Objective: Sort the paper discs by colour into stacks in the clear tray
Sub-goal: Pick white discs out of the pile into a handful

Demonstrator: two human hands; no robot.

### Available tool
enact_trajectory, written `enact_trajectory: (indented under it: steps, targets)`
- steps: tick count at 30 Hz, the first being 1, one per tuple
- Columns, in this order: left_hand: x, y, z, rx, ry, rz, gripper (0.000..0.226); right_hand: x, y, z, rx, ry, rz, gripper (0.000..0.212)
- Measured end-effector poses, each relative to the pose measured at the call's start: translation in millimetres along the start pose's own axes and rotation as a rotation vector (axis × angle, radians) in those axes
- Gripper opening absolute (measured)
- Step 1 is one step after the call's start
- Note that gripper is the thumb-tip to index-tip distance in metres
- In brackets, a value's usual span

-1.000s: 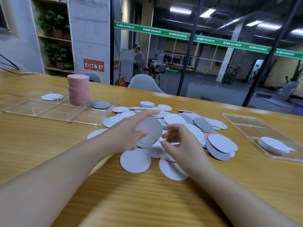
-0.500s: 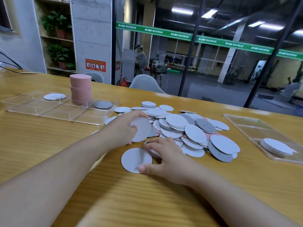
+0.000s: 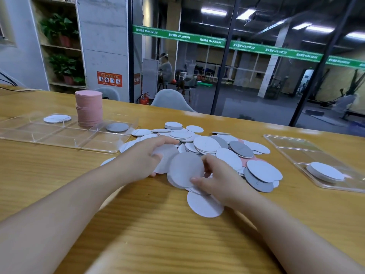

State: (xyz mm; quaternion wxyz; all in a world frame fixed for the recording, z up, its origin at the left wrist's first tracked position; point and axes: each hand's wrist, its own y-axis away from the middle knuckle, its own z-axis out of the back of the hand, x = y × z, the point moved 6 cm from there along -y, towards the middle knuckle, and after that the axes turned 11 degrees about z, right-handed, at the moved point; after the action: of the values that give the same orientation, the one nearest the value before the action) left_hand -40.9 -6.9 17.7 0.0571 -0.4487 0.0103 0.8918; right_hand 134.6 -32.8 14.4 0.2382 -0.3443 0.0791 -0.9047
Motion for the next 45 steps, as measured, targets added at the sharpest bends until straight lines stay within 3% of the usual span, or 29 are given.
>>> enact_trajectory:
  steps: [3, 9, 12, 16, 18, 22, 26, 28, 32, 35, 40, 45]
  targets:
    - [-1, 1, 0, 0.009, -0.024, 0.019, 0.056, -10, 5, 16, 0.055, 0.093, -0.064, 0.01]
    - [0, 1, 0, 0.002, -0.049, 0.041, 0.054, -13, 14, 24, 0.191, 0.051, -0.179, 0.01]
    - [1, 1, 0, 0.004, -0.057, 0.044, 0.054, -10, 15, 22, 0.184, 0.156, -0.197, 0.004]
    - [1, 1, 1, 0.002, -0.067, 0.039, 0.055, -9, 13, 10, 0.135, 0.217, -0.192, 0.03]
    - [1, 0, 1, 0.0, -0.069, 0.038, 0.055, -7, 13, 6, 0.144, 0.286, -0.198, 0.028]
    - [1, 0, 0, -0.001, -0.065, 0.022, 0.055, -7, 13, 7, 0.147, 0.251, -0.221, 0.071]
    - [0, 0, 0, -0.005, -0.088, 0.012, 0.054, -8, 16, 3, 0.186, 0.103, -0.256, 0.073]
    - [0, 1, 0, -0.006, -0.091, 0.013, 0.053, -8, 16, 4, 0.161, 0.063, -0.264, 0.067]
    - [-3, 4, -1, 0.001, -0.095, 0.012, 0.053, 0, 14, 7, 0.136, 0.056, -0.149, 0.024]
    - [-7, 8, -3, 0.015, -0.084, -0.013, 0.054, 7, 12, 12, 0.084, 0.085, -0.034, 0.008]
    - [-13, 13, -11, 0.095, -0.012, -0.043, 0.051, 12, 8, 22, -0.096, 0.025, 0.062, 0.006]
    - [-23, 18, -17, 0.141, 0.084, -0.125, 0.032, 8, 6, 21, -0.187, -0.088, 0.065, 0.008]
